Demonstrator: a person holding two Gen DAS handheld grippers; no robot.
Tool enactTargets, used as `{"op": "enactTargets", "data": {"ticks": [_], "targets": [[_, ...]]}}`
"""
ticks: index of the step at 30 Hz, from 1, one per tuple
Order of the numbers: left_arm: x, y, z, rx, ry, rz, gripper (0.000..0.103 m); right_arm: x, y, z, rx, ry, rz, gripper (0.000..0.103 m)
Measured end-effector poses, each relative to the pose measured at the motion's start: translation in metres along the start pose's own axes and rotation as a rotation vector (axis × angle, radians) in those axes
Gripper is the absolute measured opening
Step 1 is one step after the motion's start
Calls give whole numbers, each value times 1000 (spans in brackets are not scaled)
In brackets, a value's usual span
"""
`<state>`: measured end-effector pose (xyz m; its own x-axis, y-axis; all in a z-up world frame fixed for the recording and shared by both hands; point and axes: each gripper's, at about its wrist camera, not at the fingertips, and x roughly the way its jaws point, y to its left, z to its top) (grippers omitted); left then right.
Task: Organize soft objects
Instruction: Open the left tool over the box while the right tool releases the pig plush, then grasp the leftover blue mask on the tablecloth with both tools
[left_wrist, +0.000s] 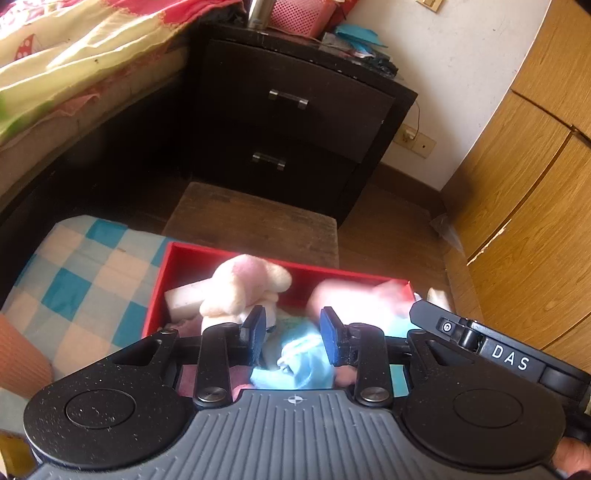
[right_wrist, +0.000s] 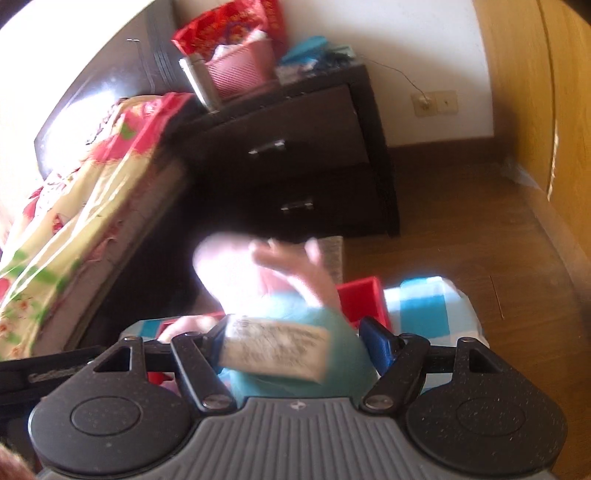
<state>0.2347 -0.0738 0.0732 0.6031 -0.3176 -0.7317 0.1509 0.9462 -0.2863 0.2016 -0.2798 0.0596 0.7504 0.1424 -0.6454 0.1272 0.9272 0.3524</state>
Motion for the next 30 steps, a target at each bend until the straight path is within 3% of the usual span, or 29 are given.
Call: {"op": "enactTargets", "data": {"ticks": [5,11,15,23,28,30], "targets": [[-12,6,-5,3,9,8,46,-6,6,4,-4,2,14,60],[-28,14,-32,26,59,31,49,-25,25,-6,-60,41,51,60],[-31,23,-58,38,118,60,51,-37,41,-22,-121,99,70,60],[-15,22,-104,132,257,99,62,-44,62,-77,-254,228,7,60],[0,21,-124,178,334,109,63,-38,50,-99,-228,318,-5,60],[-3,25,-125,187,327,117,63,-34,48,-102,-223,337,-2,60]]}}
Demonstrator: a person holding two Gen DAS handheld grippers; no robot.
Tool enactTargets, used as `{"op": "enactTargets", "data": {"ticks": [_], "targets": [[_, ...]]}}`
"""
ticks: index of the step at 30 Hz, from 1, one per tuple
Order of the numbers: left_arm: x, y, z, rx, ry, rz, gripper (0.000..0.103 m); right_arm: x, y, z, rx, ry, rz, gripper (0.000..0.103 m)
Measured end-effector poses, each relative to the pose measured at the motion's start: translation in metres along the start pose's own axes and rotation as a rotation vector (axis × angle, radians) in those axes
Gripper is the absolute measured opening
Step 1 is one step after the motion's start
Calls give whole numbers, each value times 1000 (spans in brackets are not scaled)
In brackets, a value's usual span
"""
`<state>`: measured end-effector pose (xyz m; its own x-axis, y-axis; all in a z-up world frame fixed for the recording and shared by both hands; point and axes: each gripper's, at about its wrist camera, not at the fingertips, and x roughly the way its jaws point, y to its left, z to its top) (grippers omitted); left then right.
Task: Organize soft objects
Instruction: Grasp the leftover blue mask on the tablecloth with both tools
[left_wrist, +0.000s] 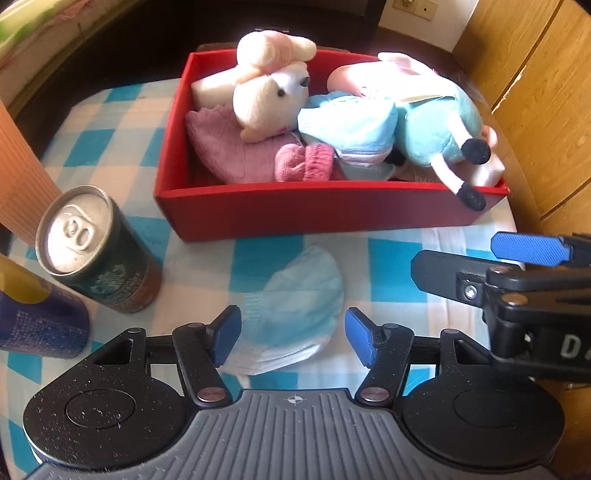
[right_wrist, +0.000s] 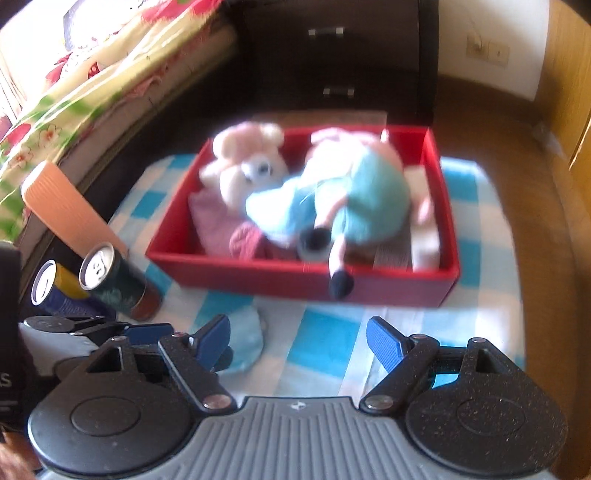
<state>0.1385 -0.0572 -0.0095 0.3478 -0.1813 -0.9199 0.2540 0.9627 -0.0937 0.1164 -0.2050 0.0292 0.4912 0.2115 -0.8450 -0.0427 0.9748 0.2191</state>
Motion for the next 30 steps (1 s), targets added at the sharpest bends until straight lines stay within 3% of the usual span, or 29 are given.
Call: {"op": "enactTargets", "data": {"ticks": [3,5,6,13,17,20,22,25,29,30], "targets": [[6,8,-4,-21,5,-4,59,8,6,1,-22,11,4,60],[16,12,-8,-48,47,-21,48,15,11,2,-15,27,19,60],[20,13,-11,-50,64,-27,36,19,13,4,-7,37,32,60],[19,17,-21,1,67,-47,25,42,30,10,-5,76,70,60],[15,21,-25,28,62,-53,23,59,42,8,-36,123,78,57],[14,21,-26,37,62,-57,23,69,48,4,-54,152,85,46],[13,21,-27,45,64,-58,23,78,47,1,-44,175,91,31],[14,20,-32,63,73,-66,24,91,42,-4,-21,218,96,21],[15,18,-33,70,79,-64,24,91,47,-6,-35,212,105,12],[16,17,-33,77,79,-61,24,91,49,-7,-44,208,98,5]]}}
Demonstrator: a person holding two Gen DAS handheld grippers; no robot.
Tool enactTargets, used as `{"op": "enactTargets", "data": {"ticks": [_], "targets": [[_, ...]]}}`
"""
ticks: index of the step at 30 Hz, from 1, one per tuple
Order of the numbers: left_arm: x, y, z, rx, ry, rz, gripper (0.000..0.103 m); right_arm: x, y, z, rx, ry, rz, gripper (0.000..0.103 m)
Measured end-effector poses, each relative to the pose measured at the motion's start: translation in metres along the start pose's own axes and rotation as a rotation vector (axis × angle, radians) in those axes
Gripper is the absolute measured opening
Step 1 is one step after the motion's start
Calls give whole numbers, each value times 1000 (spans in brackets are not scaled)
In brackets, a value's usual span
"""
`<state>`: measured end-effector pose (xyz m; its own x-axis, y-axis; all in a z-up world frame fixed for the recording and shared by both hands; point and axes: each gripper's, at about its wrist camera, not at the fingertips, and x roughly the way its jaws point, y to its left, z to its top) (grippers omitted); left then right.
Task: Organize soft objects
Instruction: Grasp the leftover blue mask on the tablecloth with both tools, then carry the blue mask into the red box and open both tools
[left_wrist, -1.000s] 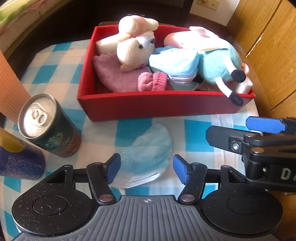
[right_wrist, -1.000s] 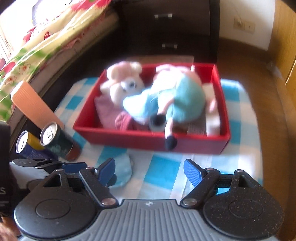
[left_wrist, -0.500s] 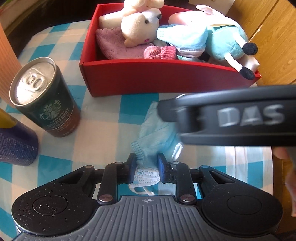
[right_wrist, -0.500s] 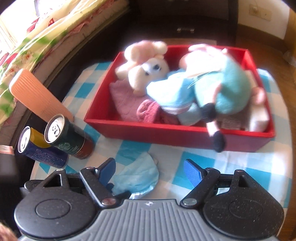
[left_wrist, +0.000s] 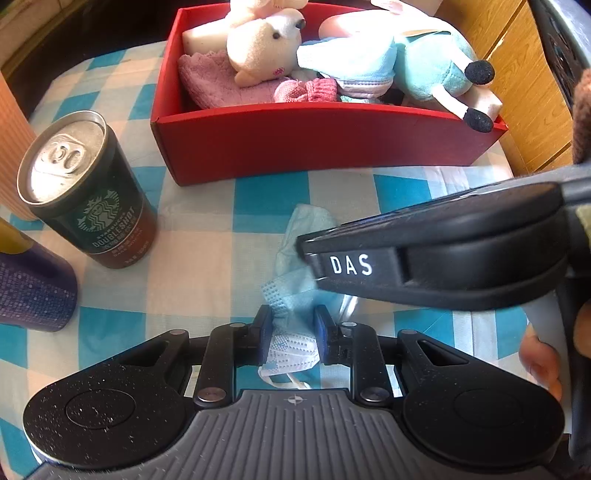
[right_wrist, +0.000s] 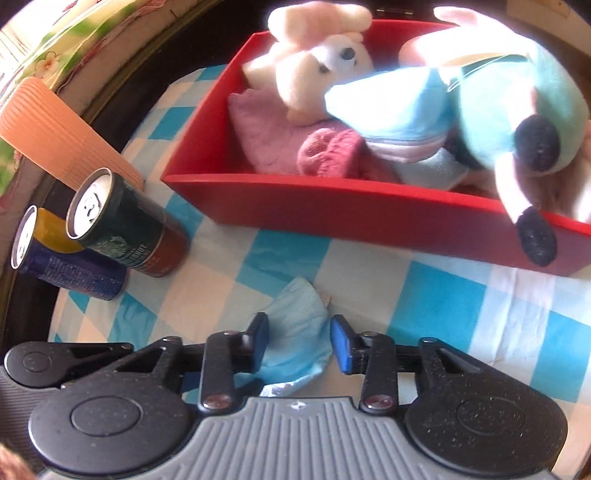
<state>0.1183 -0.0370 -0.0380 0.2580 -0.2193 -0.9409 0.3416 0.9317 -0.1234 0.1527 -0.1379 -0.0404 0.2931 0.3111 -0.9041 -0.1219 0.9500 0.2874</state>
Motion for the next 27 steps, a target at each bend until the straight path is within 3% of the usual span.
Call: {"op": "enactTargets", "data": {"ticks": [1,6,15,27], "targets": [[1,-1,1,5,0,5,24,0,3,-1,-21,-4,-11,0],[-6,-2,3,14,-14,11,22,-6,9,0,-55,-27,-7,0],[-42,5,16,-10,-118,-7,21,-50,2,10,-4,-141,81,0],[-72,-2,45,-15,-229,6,21,-91,-9,25,60,-278,127,0]]}}
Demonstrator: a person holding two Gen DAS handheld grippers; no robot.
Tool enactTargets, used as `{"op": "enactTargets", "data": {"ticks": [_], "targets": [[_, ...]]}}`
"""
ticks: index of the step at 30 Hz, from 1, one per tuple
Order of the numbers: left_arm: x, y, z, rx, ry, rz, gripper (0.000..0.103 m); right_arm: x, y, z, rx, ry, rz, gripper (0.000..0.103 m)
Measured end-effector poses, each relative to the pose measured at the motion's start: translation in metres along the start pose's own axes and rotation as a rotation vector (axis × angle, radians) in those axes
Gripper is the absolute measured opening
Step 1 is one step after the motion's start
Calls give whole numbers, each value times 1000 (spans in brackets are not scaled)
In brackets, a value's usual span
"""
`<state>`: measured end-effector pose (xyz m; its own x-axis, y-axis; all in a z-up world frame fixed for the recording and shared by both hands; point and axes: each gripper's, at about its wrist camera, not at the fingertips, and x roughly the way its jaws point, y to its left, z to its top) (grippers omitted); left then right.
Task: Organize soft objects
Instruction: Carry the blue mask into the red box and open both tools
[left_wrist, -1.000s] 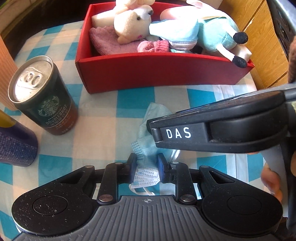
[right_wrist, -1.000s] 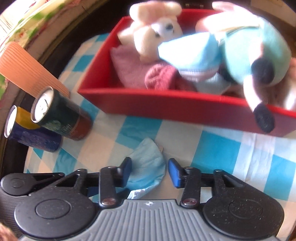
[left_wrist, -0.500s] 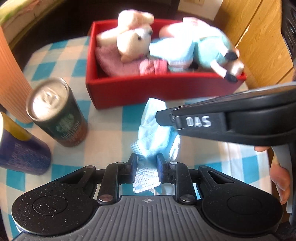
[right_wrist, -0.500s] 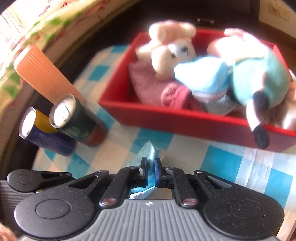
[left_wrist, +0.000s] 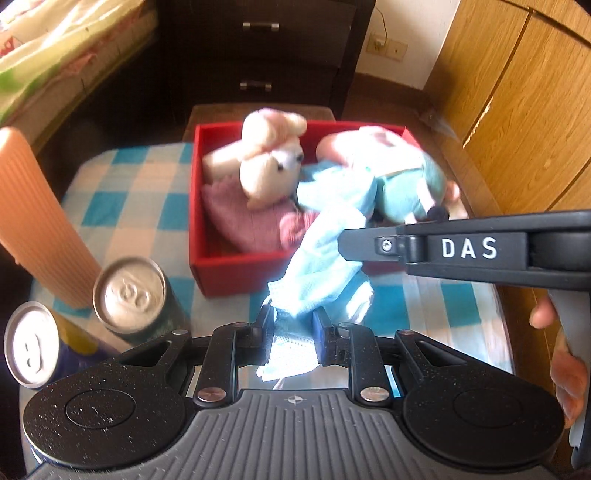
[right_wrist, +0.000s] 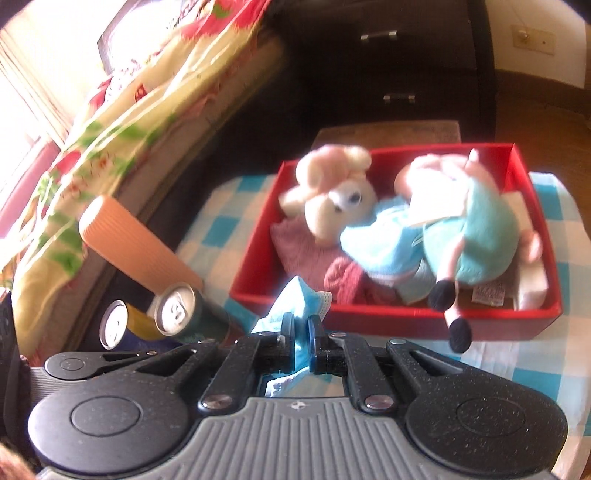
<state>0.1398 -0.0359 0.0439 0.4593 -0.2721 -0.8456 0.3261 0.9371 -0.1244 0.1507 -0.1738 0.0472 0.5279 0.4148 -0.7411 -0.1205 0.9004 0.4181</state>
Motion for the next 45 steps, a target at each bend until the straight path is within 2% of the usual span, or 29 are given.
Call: {"op": "enactTargets", "data": {"ticks": [9,16,23,32,39,41,42,43,44,45], "targets": [[-15,-6,34,-10,-101,25,21,-26,-5,20,35,-115,15,0],[-18,-9,62,-59,-167,10,20,-39,-15,35,68,-187,12,0],[5,-21,78,-49,-154,2,20,-37,-31,49,113,-217,20,0],[39,-16,83,-39,-98,38,21,6,-55,59,182,-176,6,0],[47,-9,85,-59,-78,66,22,21,-60,58,190,-150,-14,0],[44,-7,86,-74,-89,66,28,19,-59,60,174,-158,-35,0],[42,-7,87,-79,-92,67,35,18,-58,60,170,-159,-43,0],[40,-6,87,-86,-99,71,49,18,-57,60,168,-158,-46,0],[39,-7,87,-89,-103,89,54,18,-57,60,164,-149,-47,0],[37,-8,87,-86,-111,105,64,18,-57,60,167,-145,-49,0]]}}
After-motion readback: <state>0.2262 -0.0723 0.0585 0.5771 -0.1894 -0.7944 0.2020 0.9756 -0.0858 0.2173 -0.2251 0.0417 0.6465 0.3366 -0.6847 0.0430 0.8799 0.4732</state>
